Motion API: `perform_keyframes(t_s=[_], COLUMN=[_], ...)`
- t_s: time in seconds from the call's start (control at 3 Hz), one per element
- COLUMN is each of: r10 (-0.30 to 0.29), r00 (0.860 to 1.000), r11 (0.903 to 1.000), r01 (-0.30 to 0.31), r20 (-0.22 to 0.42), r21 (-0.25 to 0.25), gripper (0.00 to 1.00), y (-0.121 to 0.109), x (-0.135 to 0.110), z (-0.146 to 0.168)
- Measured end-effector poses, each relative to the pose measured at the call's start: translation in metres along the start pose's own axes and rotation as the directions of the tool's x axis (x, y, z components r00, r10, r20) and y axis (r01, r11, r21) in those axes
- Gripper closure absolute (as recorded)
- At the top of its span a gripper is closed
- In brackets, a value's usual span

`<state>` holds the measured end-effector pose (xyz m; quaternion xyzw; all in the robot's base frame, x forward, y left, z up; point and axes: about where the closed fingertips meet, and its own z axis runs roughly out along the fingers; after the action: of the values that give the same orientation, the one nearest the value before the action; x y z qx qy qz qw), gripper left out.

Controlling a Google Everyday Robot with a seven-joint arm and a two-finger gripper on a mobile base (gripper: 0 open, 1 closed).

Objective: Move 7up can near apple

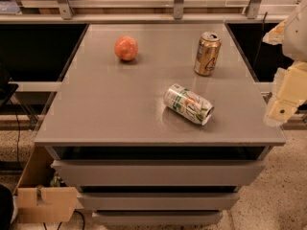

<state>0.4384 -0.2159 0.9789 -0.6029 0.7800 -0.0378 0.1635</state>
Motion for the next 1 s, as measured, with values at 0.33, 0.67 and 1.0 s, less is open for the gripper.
perform_keyframes(t_s=[0.33,0.67,1.0], r10=[0.0,0.019,0.061], r00=[1.0,1.0,0.998], r11=[1.0,0.9998,0.9982], r01=[0.0,-0.019,-0.061], r20=[0.0,0.004,0.016], r21=[0.0,0.007,-0.002], gripper=[0.0,0.0,0.0], y=[0.0,-0.001,-0.002], x=[0.0,-0.006,-0.021], z=[0.0,0.003,0.021])
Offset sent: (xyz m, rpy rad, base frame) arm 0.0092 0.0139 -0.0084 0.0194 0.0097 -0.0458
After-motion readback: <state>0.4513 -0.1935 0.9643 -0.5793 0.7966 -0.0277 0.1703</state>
